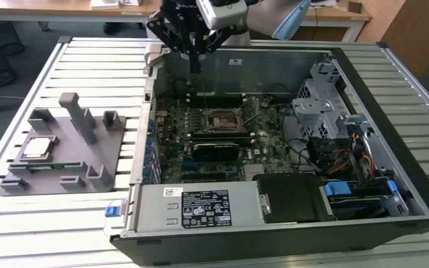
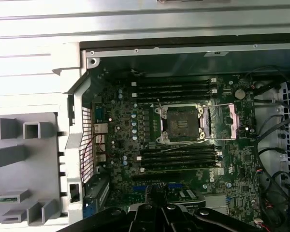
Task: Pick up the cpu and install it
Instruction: 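Reach for the cpu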
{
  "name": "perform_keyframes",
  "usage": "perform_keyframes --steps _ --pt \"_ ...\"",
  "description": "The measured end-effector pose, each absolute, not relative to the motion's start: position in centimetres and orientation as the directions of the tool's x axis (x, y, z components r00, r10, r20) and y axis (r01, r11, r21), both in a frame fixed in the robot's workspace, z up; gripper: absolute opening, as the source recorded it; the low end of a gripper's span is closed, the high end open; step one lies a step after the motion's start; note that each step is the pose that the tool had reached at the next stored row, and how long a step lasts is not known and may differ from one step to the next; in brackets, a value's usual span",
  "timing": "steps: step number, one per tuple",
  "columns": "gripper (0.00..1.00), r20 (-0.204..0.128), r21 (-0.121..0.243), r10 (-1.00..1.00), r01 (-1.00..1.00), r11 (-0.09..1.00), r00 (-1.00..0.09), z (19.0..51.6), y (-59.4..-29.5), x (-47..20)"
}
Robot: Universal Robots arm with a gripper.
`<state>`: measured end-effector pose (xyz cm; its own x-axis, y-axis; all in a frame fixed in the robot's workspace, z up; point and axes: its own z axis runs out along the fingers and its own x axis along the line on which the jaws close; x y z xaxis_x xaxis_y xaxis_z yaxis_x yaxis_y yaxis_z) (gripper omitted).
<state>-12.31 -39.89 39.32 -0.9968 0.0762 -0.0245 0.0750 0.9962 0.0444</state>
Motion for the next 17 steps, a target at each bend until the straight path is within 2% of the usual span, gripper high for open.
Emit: perform_keyframes --steps 17 --pt "0.11 -0.022 0.044 0.076 0.075 0.996 -0.997 39.05 -39.89 -12.92"
